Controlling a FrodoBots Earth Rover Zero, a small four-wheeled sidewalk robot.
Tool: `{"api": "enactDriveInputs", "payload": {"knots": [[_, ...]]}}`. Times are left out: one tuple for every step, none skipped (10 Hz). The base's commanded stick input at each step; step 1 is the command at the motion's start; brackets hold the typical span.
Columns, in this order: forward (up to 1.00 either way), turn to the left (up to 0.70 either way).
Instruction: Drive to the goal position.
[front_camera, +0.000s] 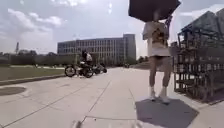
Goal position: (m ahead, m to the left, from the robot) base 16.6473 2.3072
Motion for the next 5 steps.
{"api": "enactDriveInputs", "payload": {"knots": [[0.99, 0.04], [0.99, 0.04], [0.99, 0.04], [0.99, 0.04], [0.99, 0.04]]}}
